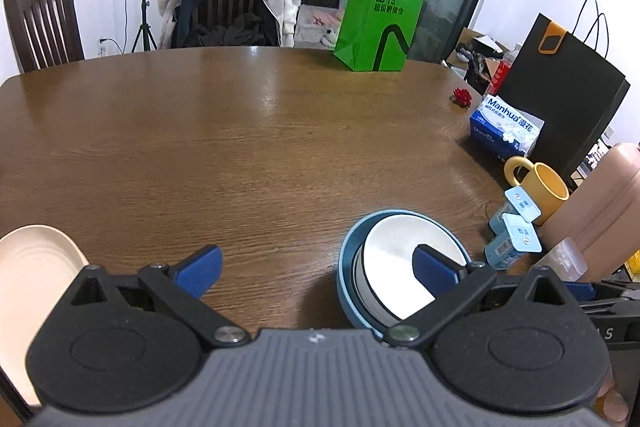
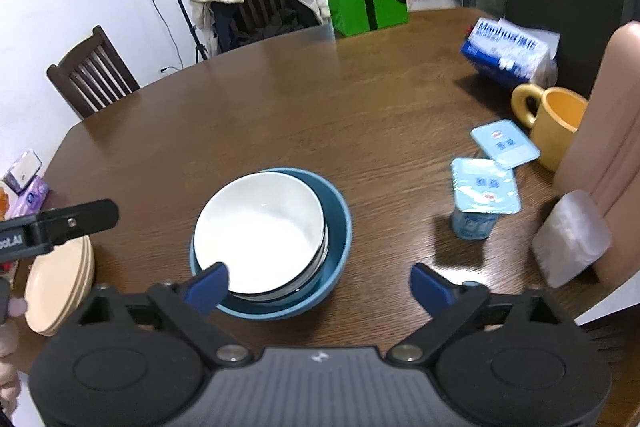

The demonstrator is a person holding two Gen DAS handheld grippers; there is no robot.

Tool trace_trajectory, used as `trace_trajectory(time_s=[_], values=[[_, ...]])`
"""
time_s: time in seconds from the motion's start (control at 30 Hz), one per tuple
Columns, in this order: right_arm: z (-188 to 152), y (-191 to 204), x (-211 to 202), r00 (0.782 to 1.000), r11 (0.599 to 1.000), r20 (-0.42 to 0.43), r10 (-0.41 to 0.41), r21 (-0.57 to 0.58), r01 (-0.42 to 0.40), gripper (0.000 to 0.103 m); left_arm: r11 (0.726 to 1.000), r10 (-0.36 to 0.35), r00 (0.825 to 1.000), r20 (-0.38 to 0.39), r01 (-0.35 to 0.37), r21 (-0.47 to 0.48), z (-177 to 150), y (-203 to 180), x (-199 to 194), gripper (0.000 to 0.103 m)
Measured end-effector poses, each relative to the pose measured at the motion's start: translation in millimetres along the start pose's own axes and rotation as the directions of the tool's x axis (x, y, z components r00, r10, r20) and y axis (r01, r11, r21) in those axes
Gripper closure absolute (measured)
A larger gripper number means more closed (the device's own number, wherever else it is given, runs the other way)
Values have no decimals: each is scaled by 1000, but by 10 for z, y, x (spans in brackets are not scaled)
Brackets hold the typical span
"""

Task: Organize plates and bowls
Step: 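Withdraw both open grippers and reposition over the blue bowl's rim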

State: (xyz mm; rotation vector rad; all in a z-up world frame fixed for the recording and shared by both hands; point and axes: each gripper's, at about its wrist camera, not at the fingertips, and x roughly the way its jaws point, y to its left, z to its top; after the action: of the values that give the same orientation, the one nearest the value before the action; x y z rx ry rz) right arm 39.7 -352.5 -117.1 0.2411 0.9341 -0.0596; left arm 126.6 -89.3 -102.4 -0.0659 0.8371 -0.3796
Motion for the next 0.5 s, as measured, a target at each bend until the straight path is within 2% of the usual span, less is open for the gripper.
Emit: trace_trajectory(time_s=[0.2,0.33,0.5], values=[[106,-17,162,999,1000,-24,-26,15,27,10,1000,-11,1000,-25,11,6,127,27,168,0],[166,-6,241,998,999,-34,-43,22,44,5,1000,-13,999,-40,13,13,187,65,267,0],[225,-3,349,999,999,-37,-26,38,27,5,1000,-14,999,-47,15,13,247,153,351,0]])
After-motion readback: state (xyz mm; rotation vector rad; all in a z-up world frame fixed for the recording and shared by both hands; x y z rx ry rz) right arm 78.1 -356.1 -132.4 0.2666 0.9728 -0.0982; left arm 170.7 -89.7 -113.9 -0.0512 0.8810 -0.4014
